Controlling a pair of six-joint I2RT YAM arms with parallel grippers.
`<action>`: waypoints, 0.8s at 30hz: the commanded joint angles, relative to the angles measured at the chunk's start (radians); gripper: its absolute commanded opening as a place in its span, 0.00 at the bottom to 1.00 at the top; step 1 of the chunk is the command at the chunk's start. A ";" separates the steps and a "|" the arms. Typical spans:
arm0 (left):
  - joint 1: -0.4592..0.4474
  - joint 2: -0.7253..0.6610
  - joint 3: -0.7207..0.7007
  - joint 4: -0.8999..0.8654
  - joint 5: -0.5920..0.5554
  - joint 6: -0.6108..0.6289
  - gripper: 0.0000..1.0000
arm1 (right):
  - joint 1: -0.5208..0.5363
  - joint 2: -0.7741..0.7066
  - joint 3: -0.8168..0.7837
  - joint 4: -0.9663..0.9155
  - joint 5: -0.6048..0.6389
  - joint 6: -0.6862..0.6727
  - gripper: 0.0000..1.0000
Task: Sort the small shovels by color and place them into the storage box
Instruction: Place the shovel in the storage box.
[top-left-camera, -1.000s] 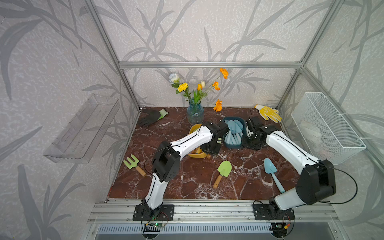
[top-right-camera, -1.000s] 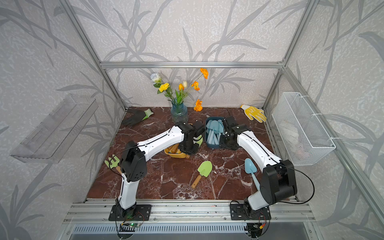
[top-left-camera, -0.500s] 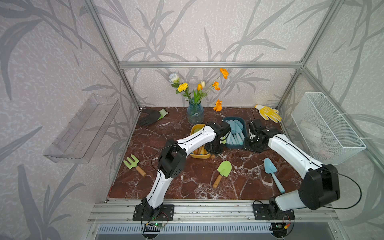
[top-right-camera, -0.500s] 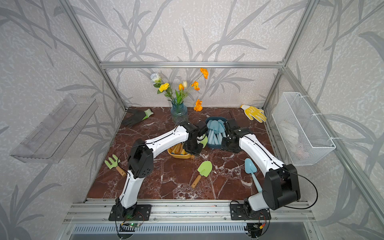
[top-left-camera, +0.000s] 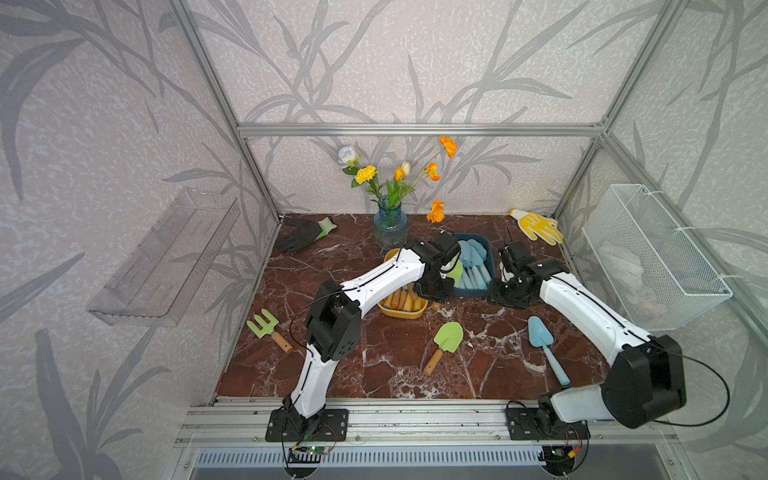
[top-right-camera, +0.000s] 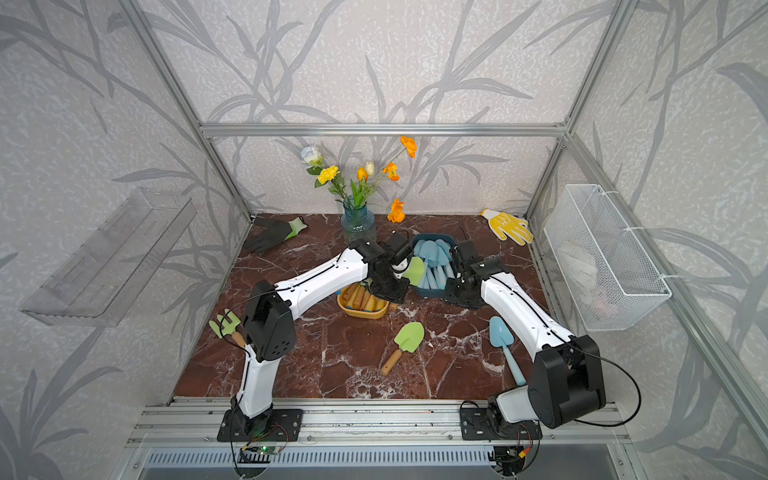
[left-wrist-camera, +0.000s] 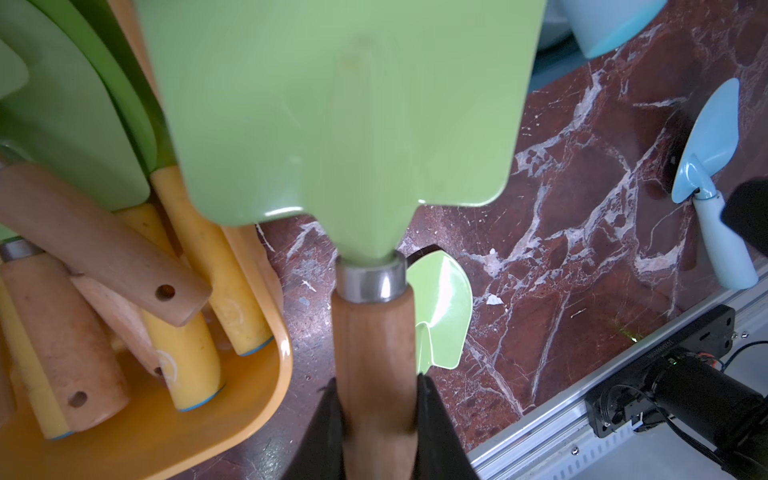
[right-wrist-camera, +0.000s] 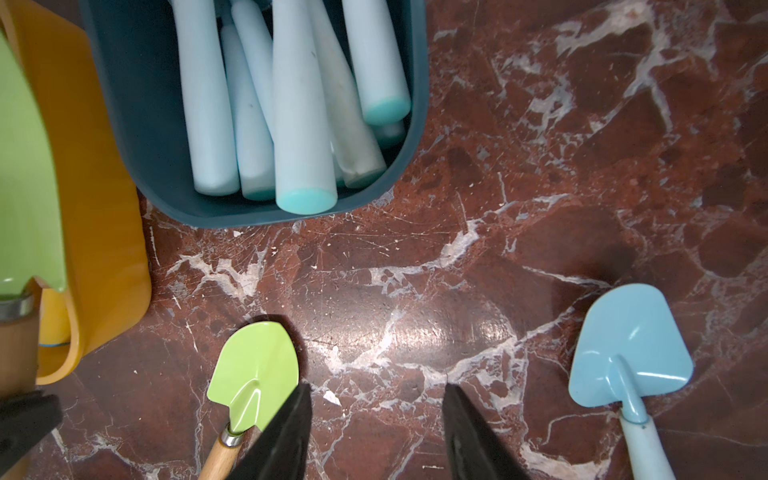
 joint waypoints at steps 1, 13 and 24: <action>0.051 -0.050 -0.036 0.044 -0.040 -0.062 0.00 | -0.003 -0.039 -0.009 -0.011 0.024 -0.006 0.52; 0.201 -0.058 -0.167 0.106 -0.129 -0.155 0.00 | -0.004 -0.036 -0.018 -0.014 0.016 -0.015 0.52; 0.200 -0.111 -0.200 0.017 -0.202 -0.205 0.68 | -0.004 -0.019 -0.019 -0.007 0.013 -0.011 0.52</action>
